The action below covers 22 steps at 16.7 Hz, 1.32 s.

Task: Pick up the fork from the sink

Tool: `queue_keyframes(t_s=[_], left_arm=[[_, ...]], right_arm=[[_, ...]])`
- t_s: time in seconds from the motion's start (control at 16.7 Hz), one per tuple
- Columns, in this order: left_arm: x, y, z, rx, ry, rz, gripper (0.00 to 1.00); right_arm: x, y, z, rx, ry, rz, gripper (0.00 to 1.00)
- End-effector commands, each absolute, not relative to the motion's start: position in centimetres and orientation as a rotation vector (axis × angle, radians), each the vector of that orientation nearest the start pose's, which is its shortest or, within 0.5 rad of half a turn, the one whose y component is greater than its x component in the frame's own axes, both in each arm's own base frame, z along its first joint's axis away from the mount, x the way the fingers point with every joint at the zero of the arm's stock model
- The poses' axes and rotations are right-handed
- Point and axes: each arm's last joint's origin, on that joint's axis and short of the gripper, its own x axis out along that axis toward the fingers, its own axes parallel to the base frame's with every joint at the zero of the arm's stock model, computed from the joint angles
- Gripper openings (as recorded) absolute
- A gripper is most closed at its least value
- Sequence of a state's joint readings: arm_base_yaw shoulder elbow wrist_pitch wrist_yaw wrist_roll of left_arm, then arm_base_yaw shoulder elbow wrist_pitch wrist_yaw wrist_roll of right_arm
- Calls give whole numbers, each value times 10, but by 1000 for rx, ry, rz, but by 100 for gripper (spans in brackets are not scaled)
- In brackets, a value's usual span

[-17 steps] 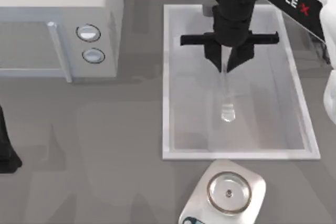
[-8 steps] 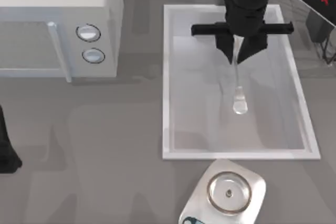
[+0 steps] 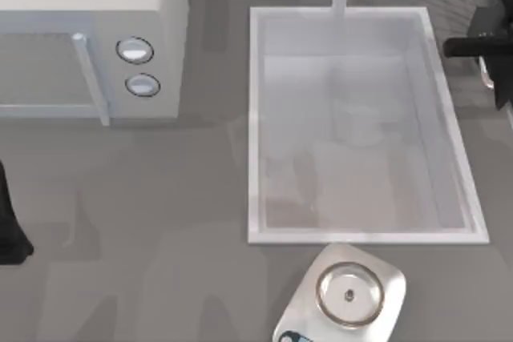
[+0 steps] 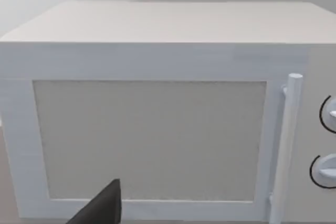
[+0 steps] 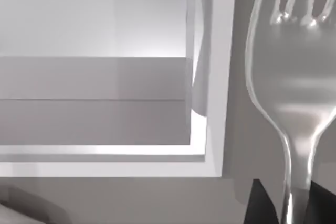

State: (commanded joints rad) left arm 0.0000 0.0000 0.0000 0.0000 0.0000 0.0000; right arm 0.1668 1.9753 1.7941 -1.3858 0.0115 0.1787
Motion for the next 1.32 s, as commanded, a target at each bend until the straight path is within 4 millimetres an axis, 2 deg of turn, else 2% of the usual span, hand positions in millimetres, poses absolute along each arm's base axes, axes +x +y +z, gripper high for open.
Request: queue_keyframes(t_s=[0.24, 0.36, 0.48, 0.9, 1.08, 1.32], left_arm=[[106, -1, 160, 0, 0, 0, 100], [106, -1, 160, 0, 0, 0, 100], [106, -1, 160, 0, 0, 0, 100], [106, -1, 160, 0, 0, 0, 100], [106, -1, 160, 0, 0, 0, 100], [106, -1, 160, 0, 0, 0, 100]], right_arm=[[309, 12, 269, 3, 1581, -11, 0], [285, -4, 270, 6, 1575, -9, 0], [270, -13, 270, 7, 1572, -8, 0], [268, -14, 265, 6, 1577, -6, 0], [271, -14, 239, 6, 1580, -7, 0], [273, -15, 190, 6, 1553, -8, 0]])
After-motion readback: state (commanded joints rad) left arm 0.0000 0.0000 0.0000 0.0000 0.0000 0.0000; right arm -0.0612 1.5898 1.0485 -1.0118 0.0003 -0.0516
